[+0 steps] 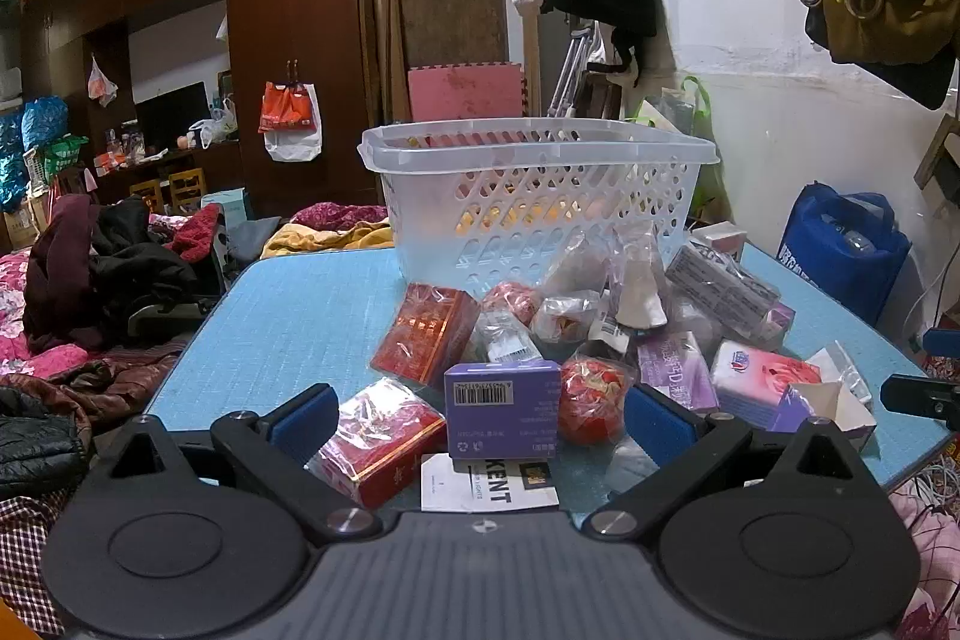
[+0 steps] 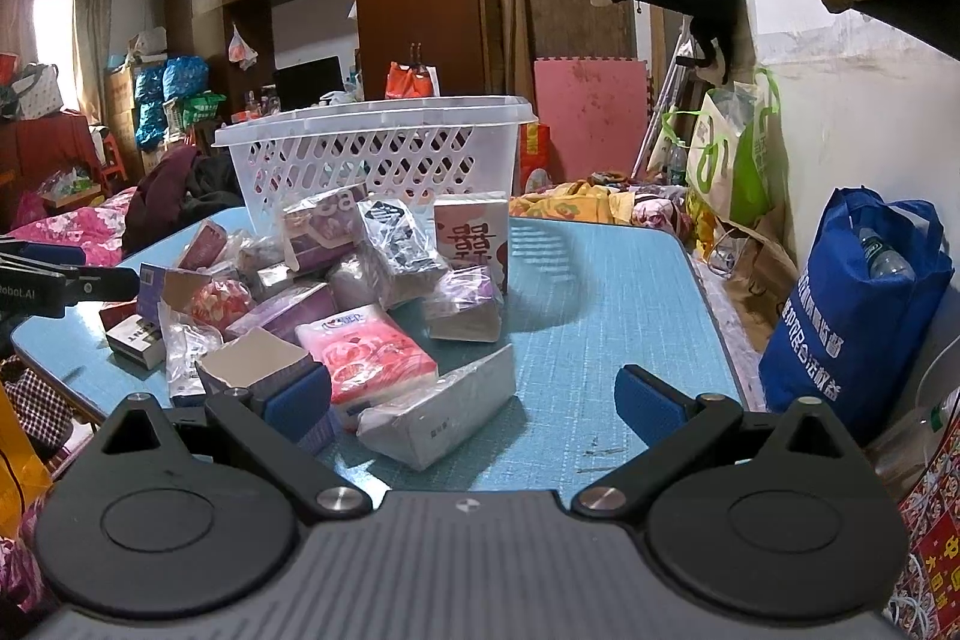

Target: Organize objects

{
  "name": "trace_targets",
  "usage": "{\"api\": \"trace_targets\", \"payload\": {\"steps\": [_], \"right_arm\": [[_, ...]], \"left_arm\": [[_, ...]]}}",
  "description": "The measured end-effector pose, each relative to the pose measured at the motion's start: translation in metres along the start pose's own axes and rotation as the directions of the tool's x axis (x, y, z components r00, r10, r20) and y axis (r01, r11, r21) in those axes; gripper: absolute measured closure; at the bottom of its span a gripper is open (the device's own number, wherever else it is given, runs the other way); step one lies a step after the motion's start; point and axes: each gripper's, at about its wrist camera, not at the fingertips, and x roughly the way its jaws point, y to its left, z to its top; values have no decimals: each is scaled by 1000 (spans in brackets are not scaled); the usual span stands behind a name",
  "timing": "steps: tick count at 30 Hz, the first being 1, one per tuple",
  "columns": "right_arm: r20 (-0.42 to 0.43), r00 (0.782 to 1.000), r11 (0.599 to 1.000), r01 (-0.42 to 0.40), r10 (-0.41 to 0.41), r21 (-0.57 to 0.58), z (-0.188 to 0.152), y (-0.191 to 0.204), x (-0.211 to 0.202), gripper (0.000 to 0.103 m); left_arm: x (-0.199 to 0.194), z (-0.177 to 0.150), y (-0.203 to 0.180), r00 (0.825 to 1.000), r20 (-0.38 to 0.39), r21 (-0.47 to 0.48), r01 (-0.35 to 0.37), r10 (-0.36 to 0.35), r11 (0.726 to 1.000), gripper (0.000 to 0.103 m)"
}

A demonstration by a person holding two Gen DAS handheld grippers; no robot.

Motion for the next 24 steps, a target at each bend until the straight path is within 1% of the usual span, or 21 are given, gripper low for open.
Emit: {"api": "trace_targets", "payload": {"steps": [24], "right_arm": [[-2,1000,1000,4,-4,-7,0,-1,1,0]], "left_arm": [[-1,-1,0,1000,2,-4,8,-8,1000,1]]}}
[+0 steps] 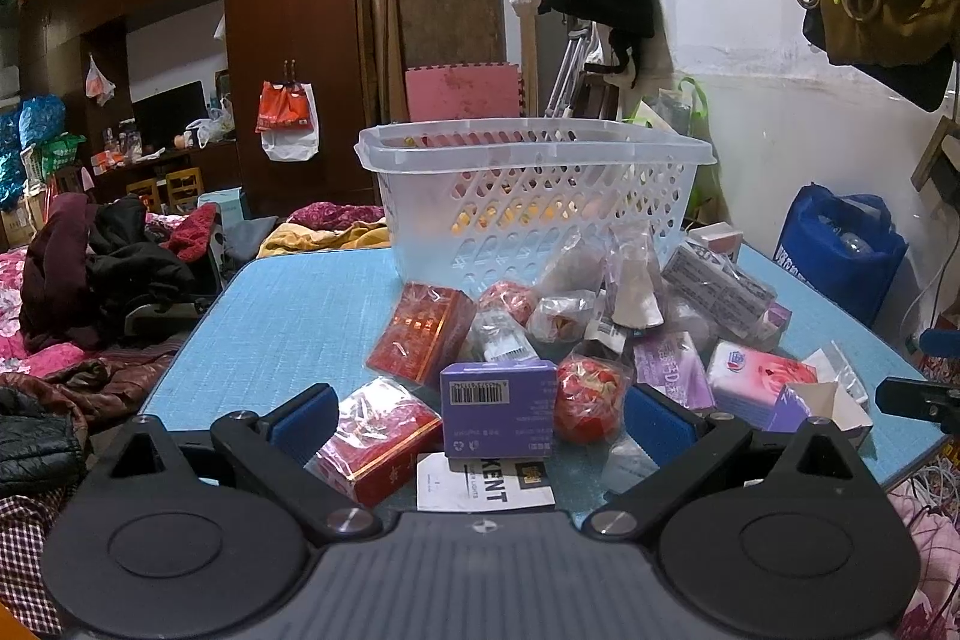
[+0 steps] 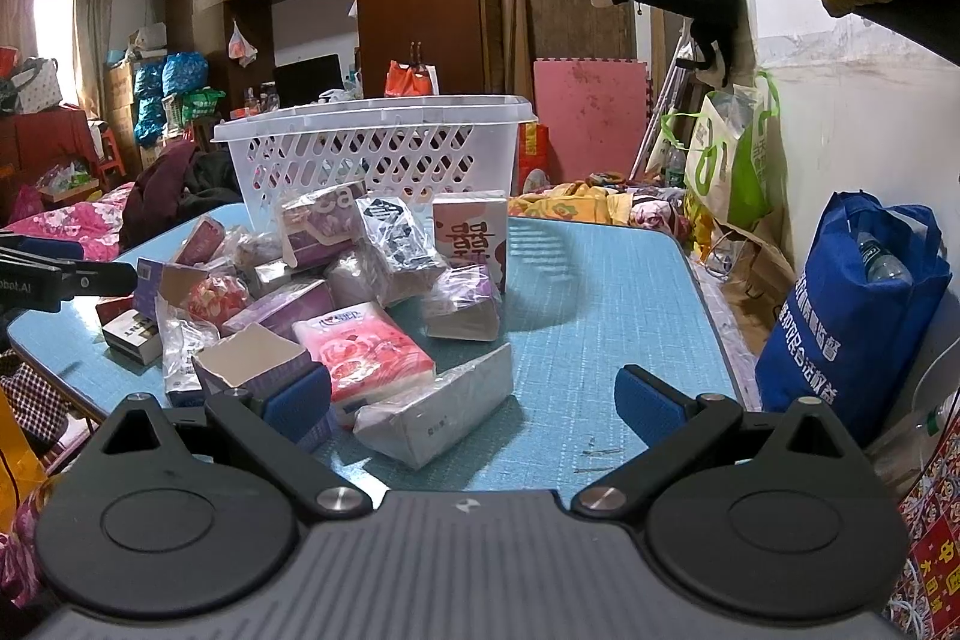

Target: Organize objects

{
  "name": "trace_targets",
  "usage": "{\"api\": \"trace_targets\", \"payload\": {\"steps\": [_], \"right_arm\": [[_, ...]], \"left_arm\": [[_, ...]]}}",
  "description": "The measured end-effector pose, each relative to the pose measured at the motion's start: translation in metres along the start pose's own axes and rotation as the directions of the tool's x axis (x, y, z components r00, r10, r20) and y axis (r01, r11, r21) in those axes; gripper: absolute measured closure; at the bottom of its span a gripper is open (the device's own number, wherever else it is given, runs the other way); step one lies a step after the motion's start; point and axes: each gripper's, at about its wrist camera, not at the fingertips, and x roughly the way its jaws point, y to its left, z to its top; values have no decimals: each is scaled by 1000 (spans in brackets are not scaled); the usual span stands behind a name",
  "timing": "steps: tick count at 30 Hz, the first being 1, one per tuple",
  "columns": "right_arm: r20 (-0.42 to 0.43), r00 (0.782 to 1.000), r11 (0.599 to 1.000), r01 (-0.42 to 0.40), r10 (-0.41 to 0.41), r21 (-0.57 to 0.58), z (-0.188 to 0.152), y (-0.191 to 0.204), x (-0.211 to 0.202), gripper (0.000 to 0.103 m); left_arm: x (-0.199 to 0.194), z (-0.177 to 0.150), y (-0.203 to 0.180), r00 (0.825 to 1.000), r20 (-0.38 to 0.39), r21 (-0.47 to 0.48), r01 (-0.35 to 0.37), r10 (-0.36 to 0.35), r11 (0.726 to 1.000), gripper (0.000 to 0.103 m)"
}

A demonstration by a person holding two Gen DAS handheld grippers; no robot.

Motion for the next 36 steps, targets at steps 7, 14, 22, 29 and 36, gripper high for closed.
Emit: {"api": "trace_targets", "payload": {"steps": [7,14,22,29,36], "right_arm": [[-1,1000,1000,0,0,-3,0,1,0,0],[-2,1000,1000,1,-1,-3,0,1,0,0],[-2,1000,1000,1,-1,-4,0,1,0,0],[-3,1000,1000,1,-1,-5,0,1,0,0],[-3,1000,1000,-1,1,-6,0,1,1,0]], "left_arm": [[-2,-1,0,1000,8,-2,5,-5,1000,1],[-2,-1,0,1000,9,-3,8,-8,1000,1],[-2,-1,1,1000,7,-5,8,-8,1000,1],[-1,-1,0,1000,5,-1,8,-8,1000,1],[-2,-2,1,1000,18,-12,21,-21,1000,1]]}}
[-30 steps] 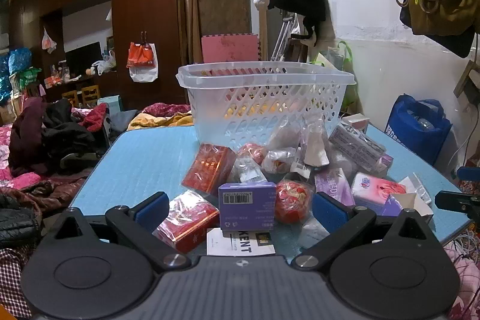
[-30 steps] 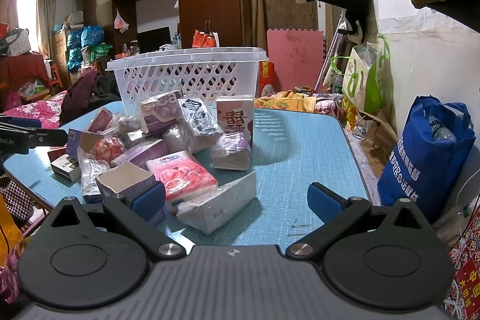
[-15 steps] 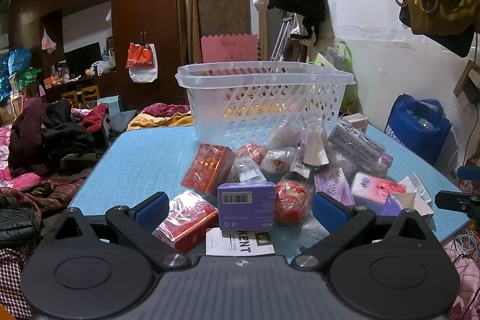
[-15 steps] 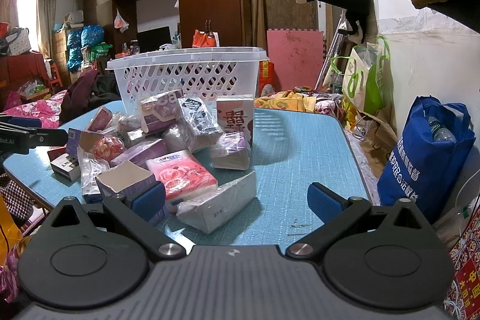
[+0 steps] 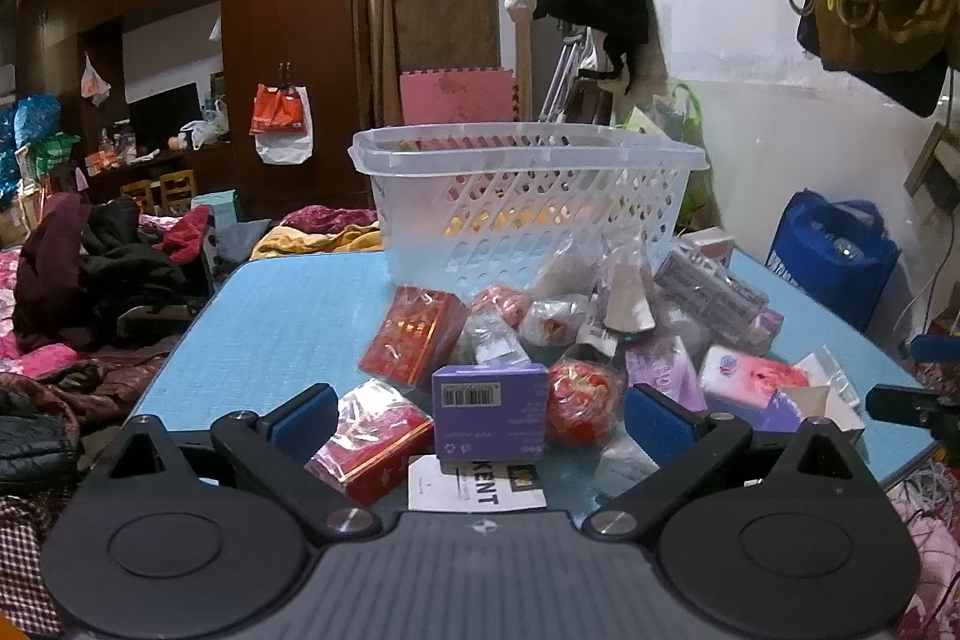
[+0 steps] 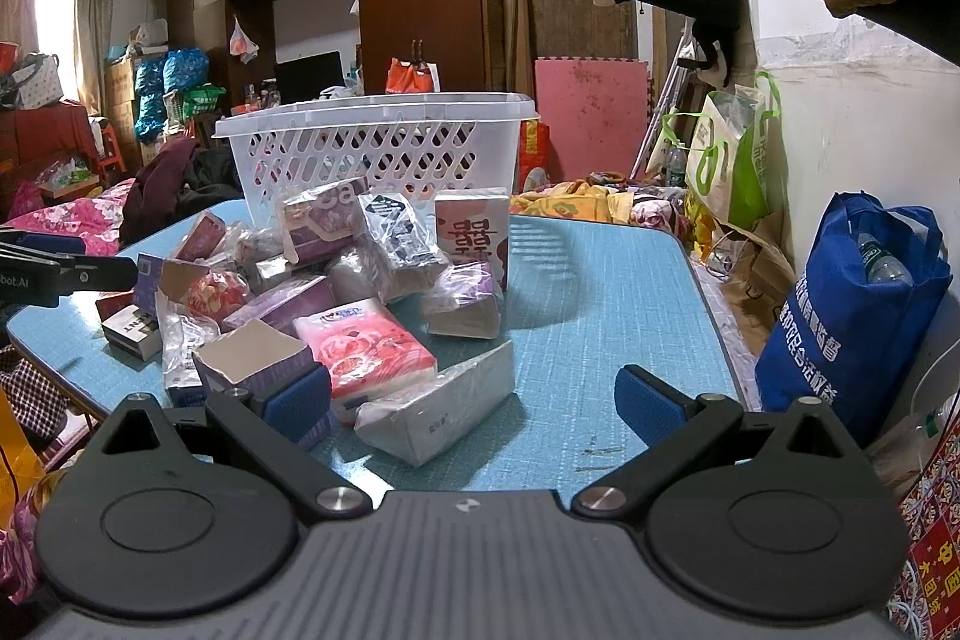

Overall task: Organize objects
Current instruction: 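Grasp the purple box with the right gripper while the left gripper grasps the white KENT box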

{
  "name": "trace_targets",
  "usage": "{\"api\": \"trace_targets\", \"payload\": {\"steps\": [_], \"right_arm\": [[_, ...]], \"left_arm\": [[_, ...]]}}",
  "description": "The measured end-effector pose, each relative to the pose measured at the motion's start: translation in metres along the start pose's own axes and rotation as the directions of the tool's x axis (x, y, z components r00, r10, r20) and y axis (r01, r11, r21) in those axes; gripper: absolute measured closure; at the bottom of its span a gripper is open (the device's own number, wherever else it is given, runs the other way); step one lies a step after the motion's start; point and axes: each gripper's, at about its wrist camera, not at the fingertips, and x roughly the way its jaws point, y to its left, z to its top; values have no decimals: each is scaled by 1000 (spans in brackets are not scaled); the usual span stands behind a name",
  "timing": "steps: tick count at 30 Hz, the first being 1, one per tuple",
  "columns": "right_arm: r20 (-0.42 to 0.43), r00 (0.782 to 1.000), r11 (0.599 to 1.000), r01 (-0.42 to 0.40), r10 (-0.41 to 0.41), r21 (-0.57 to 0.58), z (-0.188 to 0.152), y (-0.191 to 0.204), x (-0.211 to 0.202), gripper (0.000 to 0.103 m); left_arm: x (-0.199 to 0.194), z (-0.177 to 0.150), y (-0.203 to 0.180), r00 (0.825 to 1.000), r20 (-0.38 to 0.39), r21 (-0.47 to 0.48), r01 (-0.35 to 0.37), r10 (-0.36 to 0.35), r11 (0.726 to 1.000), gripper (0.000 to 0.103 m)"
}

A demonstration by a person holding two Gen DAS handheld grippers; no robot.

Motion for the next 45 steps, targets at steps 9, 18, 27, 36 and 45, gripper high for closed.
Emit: {"api": "trace_targets", "payload": {"steps": [9,18,27,36,45], "right_arm": [[255,966,999,32,-27,-16,-10,-7,-10,0],[43,996,997,-73,74,-21,-23,-13,13,0],[66,994,993,-86,91,-78,-28,2,7,0],[67,972,958,-206,223,-202,-25,45,-3,5],[55,973,949,-203,223,-241,-23,61,6,28]], "left_arm": [[17,-7,20,993,121,-8,4,-3,1000,0],[-2,-33,8,992,120,103,19,-31,994,0],[7,-50,2,998,15,79,53,-55,995,8],[26,-54,5,999,12,48,41,-41,998,13],[24,-51,2,999,21,67,48,-49,997,40]]}}
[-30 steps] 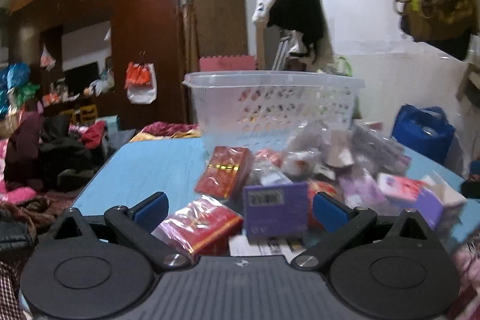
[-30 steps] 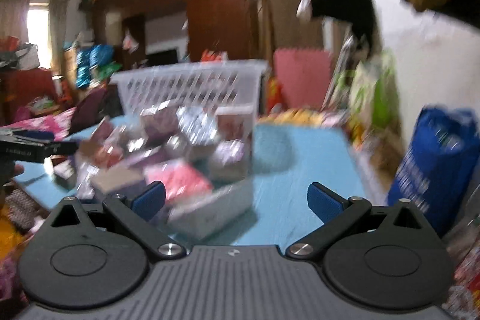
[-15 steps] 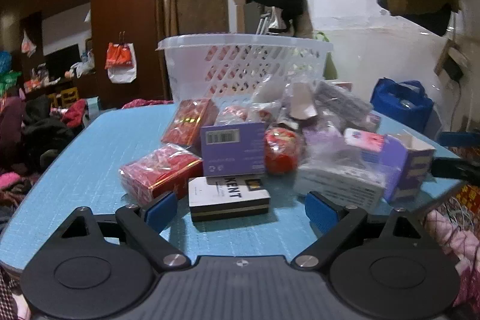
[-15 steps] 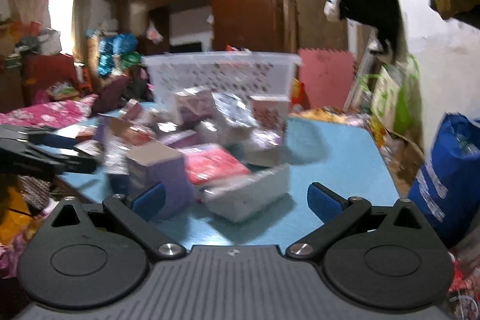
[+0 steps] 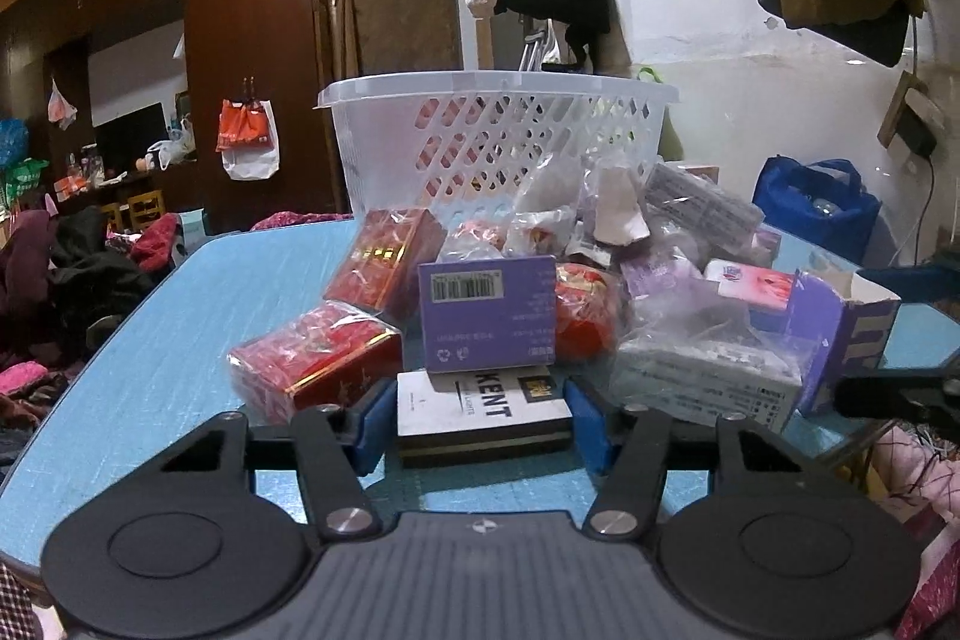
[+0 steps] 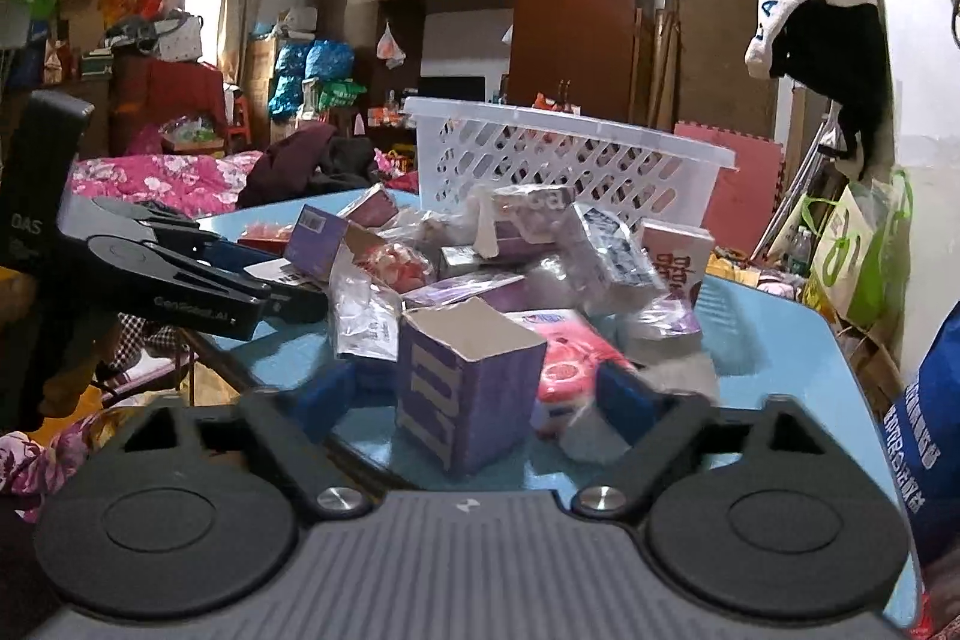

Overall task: Organize objects
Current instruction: 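Grasp the purple box with the right gripper while the left gripper grasps the white KENT box, then carry both boxes over the white basket and open both grippers to drop them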

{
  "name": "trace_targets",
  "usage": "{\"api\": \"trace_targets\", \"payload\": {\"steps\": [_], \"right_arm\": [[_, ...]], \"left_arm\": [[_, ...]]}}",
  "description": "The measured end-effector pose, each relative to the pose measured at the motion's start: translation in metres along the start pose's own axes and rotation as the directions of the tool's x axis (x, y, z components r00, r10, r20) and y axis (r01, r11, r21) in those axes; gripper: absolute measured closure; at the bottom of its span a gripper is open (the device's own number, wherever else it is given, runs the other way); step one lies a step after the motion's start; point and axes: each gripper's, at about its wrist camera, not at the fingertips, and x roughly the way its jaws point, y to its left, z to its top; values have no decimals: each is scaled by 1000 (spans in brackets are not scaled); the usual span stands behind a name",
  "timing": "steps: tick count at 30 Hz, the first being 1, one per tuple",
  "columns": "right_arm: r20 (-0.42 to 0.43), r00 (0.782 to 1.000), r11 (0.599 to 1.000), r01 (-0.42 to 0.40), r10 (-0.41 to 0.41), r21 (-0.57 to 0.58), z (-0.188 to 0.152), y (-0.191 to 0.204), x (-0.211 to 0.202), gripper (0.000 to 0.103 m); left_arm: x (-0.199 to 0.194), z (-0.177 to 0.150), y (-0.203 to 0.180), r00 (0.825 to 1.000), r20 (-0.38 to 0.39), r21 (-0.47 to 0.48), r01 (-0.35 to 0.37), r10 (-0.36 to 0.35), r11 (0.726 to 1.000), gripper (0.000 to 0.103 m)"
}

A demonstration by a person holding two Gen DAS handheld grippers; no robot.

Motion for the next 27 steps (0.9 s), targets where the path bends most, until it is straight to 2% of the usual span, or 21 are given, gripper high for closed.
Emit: {"api": "trace_targets", "payload": {"steps": [2,5,6,7,9,11,12,13,16,23,27], "right_arm": [[-10,1000,1000,-29,29,6,-1,2,1,31],[-19,1000,1000,-16,16,-24,-3,9,0,31],[-24,1000,999,-15,15,-28,-3,9,1,31],[-30,999,999,-17,17,-27,-3,9,4,31],[-46,999,1000,-16,15,-21,-4,7,9,45],[-51,998,1000,-20,19,-13,-6,5,12,45],[-44,999,1000,-26,26,-1,-7,3,11,46],[-41,999,1000,-27,27,8,-7,2,9,46],[-8,999,999,-31,31,40,-4,-6,2,46],[82,996,997,-29,24,67,27,-23,-18,46],[101,995,997,-35,28,70,52,-34,-10,46]], "left_arm": [[-1,0,-2,1000,0,13,-4,4,1000,40],[-1,0,-3,1000,2,12,-10,10,1000,39],[-1,-1,-3,1000,4,14,-12,12,1000,37],[0,-1,-5,1000,8,23,-24,23,999,31],[-1,-3,-8,998,24,50,-67,66,996,24],[-2,-3,-9,998,27,57,-65,64,996,25],[-3,-3,-8,998,24,55,-56,55,997,29],[-4,-2,-6,999,22,47,-43,42,998,40],[-8,-1,-2,999,22,30,-35,34,999,41],[-34,22,13,993,115,4,-36,36,999,41],[-16,41,28,995,97,-56,9,-4,998,41]]}}
